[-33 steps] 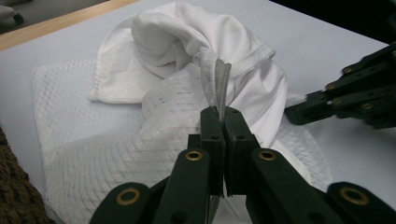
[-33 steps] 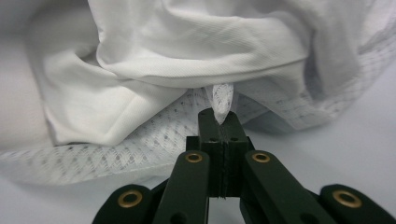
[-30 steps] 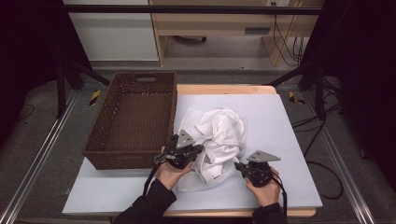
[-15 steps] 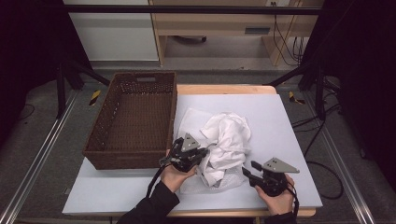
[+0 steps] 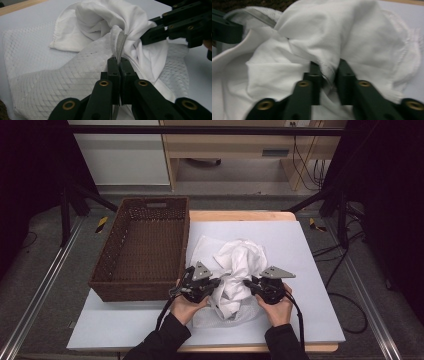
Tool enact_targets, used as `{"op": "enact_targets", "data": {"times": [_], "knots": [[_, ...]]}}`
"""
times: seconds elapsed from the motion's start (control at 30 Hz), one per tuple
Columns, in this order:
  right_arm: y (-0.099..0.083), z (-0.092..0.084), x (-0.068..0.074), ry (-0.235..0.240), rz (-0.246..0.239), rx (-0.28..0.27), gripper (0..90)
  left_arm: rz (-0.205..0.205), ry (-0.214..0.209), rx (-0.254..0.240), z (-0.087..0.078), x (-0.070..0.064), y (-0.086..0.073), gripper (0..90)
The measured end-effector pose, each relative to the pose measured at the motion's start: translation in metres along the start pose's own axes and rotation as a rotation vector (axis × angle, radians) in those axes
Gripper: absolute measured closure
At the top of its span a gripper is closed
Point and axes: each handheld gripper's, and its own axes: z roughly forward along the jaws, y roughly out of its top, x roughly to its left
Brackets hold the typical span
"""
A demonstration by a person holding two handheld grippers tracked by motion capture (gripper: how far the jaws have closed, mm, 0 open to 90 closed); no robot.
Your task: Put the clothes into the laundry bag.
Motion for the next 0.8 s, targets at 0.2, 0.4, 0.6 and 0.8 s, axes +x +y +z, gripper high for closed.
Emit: {"op": "enact_targets", "data": {"times": [0.2, 0.4, 0.6, 0.8], "knots": [[0.009, -0.035, 0.014, -0.001, -0.086, -0.079, 83.2, -0.010, 0.004, 0.008, 0.001, -0.001, 0.004, 88.3], [0.015, -0.050, 0.030, 0.009, -0.158, -0.161, 83.6, -0.013, 0.007, 0.028, 0.005, -0.004, 0.006, 88.4], [0.012, -0.042, 0.054, 0.113, -0.223, -0.161, 84.2, -0.039, 0.007, 0.017, 0.002, 0.000, 0.008, 88.6], [0.000, 0.001, 0.068, 0.150, -0.208, -0.014, 84.6, -0.016, -0.010, -0.046, -0.015, -0.005, 0.022, 88.9]]}}
